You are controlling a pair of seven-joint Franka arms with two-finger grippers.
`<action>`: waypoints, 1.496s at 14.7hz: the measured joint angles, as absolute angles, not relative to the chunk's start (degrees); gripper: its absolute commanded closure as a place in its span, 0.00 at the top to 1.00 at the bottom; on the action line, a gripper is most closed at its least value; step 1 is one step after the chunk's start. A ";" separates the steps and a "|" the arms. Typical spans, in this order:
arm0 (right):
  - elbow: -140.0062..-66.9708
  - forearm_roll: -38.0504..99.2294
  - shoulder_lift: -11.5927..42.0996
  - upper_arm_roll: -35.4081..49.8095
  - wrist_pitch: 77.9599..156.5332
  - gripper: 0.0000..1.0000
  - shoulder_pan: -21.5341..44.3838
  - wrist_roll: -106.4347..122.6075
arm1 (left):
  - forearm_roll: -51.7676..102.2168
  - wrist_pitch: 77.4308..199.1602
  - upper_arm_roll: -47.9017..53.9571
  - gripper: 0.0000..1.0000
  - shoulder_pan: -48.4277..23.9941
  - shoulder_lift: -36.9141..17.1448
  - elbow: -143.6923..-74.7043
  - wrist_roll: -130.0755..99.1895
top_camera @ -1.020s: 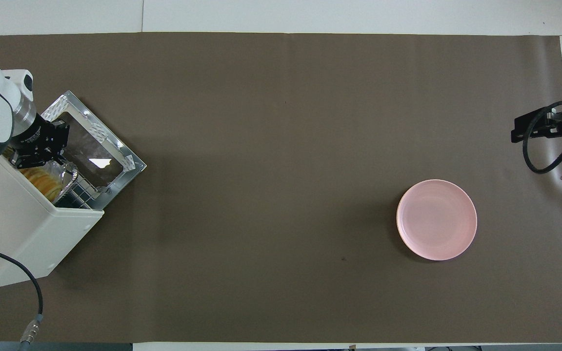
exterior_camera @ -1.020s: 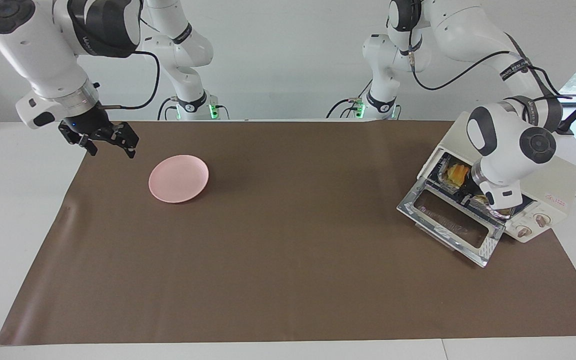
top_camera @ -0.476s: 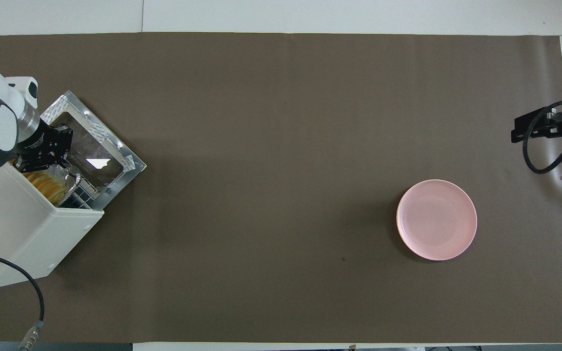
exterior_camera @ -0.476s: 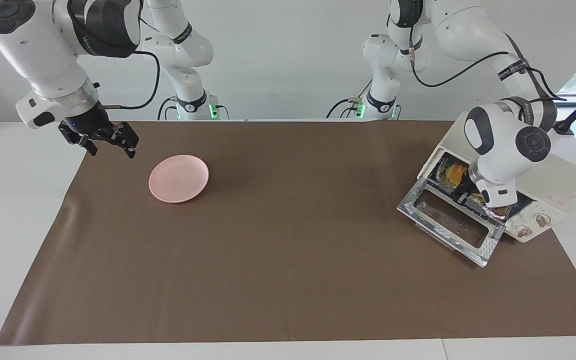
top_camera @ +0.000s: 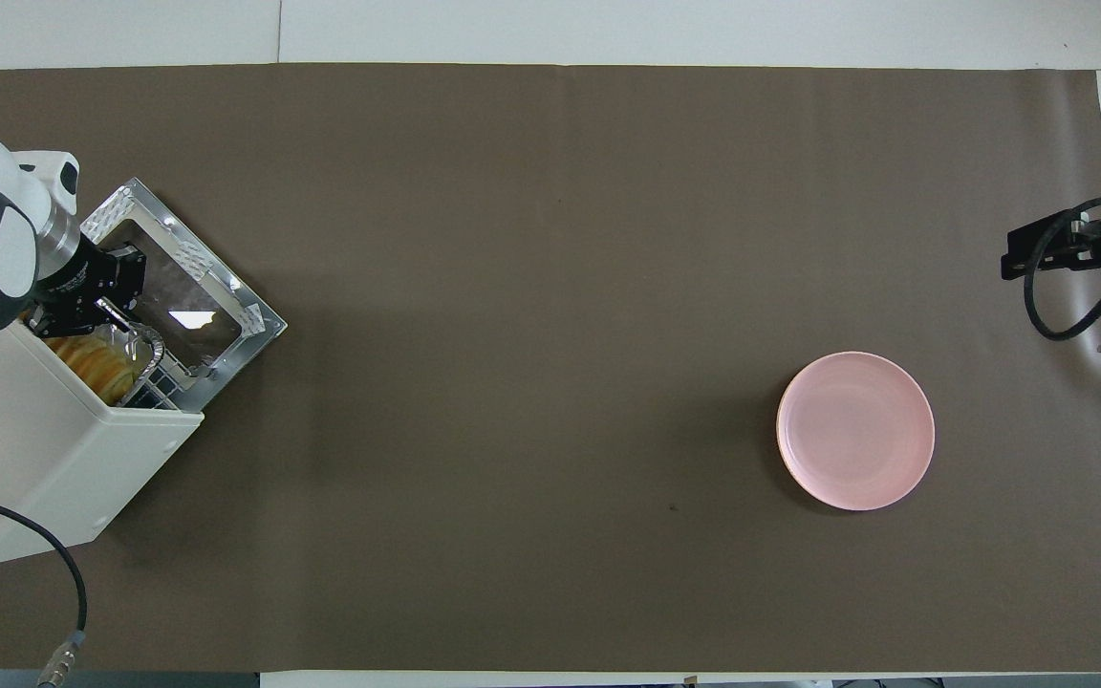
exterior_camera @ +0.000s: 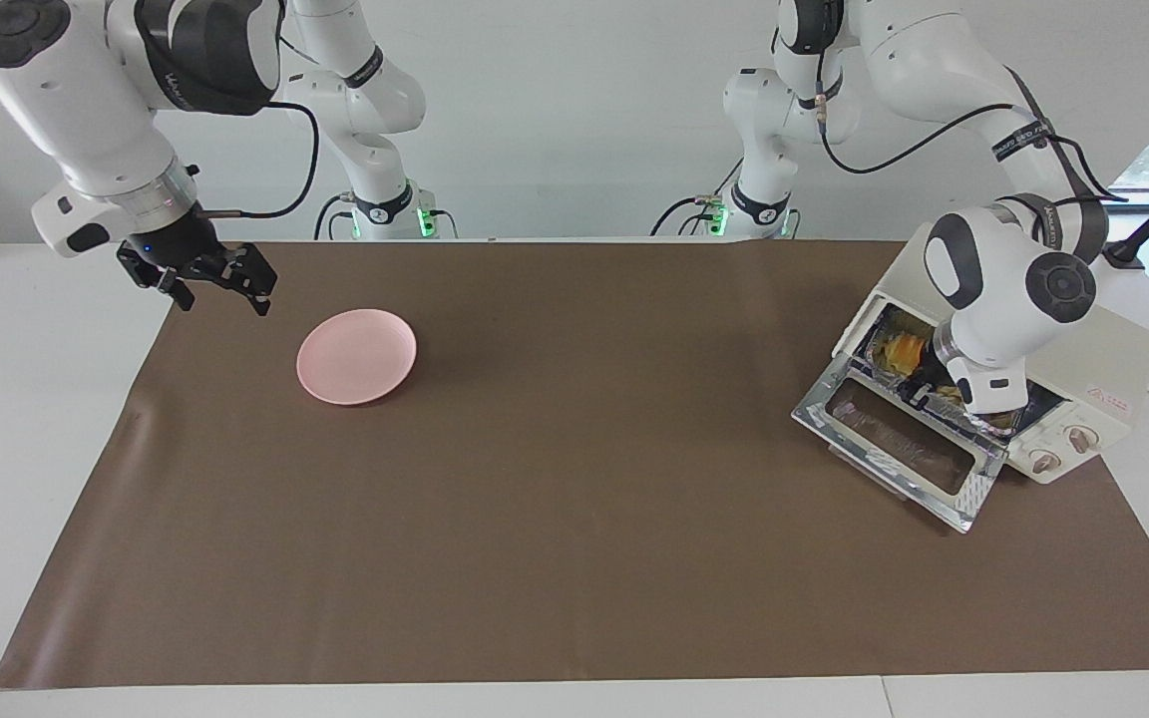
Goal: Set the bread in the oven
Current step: 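Push the foil tray with the left gripper into the oven, then release the tray and draw the left gripper back from the oven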
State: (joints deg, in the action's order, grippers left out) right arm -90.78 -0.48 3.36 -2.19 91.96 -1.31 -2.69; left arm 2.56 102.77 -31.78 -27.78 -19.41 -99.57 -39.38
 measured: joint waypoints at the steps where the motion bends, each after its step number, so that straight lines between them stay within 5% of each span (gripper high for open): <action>1: -90.78 -0.48 3.36 -2.19 91.96 1.00 -1.31 -2.69 | 2.28 102.88 -31.69 0.54 -27.86 -19.41 -99.57 -39.33; 2: -90.78 -0.48 3.36 -2.19 91.96 1.00 -1.31 -2.69 | 1.96 102.95 -31.67 0.82 -27.99 -19.41 -99.57 -39.30; 5: -90.78 -0.48 3.36 -2.19 91.96 1.00 -1.31 -2.69 | 0.44 103.38 -31.47 1.00 -28.25 -19.41 -99.57 -39.28; 22: -90.78 -0.48 3.36 -2.19 91.96 1.00 -1.31 -2.69 | -2.46 101.91 -31.28 1.00 -29.26 -17.53 -89.27 -31.45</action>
